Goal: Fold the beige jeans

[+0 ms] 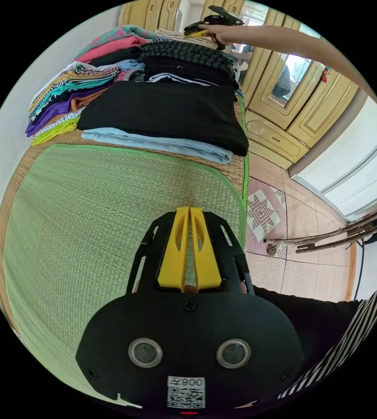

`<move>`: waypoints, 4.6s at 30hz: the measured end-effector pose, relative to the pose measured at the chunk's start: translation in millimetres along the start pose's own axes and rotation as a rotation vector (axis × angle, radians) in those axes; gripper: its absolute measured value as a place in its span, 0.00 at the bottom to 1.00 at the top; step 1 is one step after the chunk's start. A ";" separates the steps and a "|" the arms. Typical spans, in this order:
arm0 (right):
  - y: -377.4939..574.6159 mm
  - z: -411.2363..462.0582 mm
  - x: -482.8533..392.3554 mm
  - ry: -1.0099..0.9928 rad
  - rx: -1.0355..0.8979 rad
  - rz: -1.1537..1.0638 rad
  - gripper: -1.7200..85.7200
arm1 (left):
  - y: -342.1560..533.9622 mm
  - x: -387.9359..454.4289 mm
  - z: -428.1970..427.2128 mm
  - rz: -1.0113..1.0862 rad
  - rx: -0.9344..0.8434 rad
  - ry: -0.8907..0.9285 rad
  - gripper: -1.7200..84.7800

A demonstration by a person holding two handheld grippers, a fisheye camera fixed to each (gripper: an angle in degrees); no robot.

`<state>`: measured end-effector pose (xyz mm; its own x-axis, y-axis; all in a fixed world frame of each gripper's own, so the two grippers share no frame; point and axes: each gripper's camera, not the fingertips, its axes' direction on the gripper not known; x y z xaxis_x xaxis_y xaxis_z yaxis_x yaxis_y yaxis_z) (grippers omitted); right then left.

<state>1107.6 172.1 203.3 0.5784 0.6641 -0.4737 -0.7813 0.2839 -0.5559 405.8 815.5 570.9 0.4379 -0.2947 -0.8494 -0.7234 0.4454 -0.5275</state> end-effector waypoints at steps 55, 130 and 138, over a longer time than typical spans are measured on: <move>465.2 -26.1 -540.1 -1.511 -0.604 -0.350 0.04 | 456.1 272.6 -688.7 -0.765 0.488 0.037 0.18; 464.2 253.2 -559.5 -0.865 -0.504 -0.665 0.05 | 515.6 363.3 -965.0 -0.761 0.192 -0.116 0.04; 451.2 336.9 -330.6 -0.764 -0.631 -0.022 0.05 | 533.5 359.5 -993.2 -0.788 0.195 -0.155 0.03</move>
<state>484.7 313.7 339.3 0.1113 0.9937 -0.0147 -0.3759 0.0284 -0.9262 -352.8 107.4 2.2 0.8571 -0.4684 -0.2144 -0.0742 0.2995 -0.9512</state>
